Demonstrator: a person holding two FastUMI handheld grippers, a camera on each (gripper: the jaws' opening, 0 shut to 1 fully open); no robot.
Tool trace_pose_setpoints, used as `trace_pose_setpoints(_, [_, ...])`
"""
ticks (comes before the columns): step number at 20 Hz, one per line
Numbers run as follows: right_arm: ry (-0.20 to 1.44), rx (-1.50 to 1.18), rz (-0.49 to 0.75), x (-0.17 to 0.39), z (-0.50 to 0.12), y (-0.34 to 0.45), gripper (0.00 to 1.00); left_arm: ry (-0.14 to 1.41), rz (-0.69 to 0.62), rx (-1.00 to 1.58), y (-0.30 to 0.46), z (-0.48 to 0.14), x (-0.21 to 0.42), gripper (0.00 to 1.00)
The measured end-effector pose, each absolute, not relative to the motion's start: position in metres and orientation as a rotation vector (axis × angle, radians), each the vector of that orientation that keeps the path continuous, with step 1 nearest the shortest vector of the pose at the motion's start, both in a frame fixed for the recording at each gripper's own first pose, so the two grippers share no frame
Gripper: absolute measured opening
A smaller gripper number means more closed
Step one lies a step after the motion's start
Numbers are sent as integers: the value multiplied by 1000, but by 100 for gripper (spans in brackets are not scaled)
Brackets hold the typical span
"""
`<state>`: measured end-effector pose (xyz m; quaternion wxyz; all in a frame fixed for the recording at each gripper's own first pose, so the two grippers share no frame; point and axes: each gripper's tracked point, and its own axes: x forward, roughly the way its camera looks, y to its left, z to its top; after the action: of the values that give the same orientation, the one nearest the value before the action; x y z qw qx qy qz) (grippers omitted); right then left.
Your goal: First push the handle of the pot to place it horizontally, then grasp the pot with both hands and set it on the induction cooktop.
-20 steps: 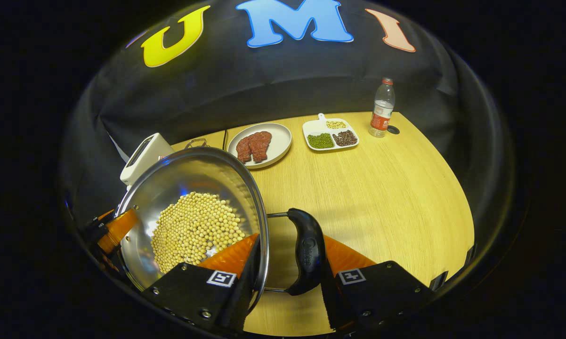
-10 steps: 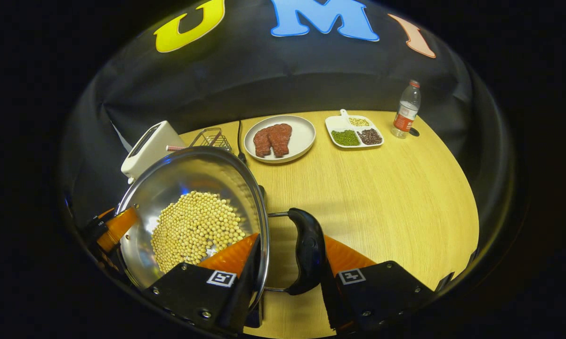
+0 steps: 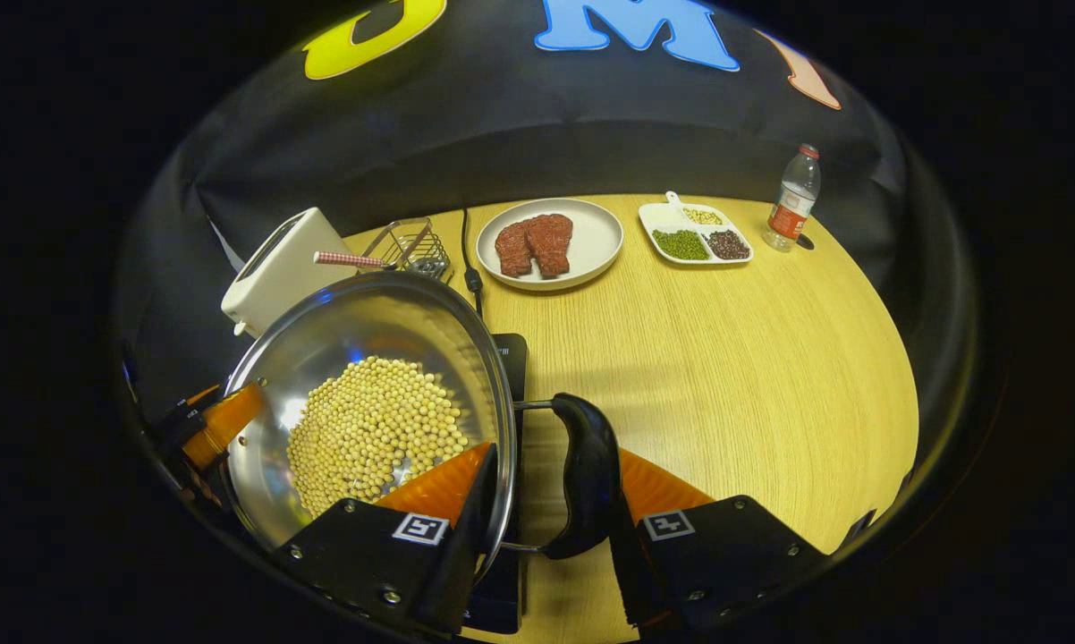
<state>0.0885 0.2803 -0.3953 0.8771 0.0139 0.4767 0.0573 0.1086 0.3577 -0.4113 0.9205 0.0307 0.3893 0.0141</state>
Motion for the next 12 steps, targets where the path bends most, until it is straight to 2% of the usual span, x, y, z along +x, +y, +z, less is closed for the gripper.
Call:
trace_pose_setpoints(2, [1002, 29, 114, 89, -399, 284, 64, 806, 22, 62, 362, -416, 111, 67])
trace_pose_setpoints(9, [1020, 40, 111, 88, -414, 293, 64, 817, 17, 69, 362, -424, 116, 67])
trace_pose_setpoints(10, [1021, 38, 113, 88, -416, 293, 64, 815, 22, 67, 361, -422, 113, 64])
trace_pose_setpoints(12, [1026, 36, 114, 87, -420, 294, 64, 816, 29, 64, 360, -418, 105, 67])
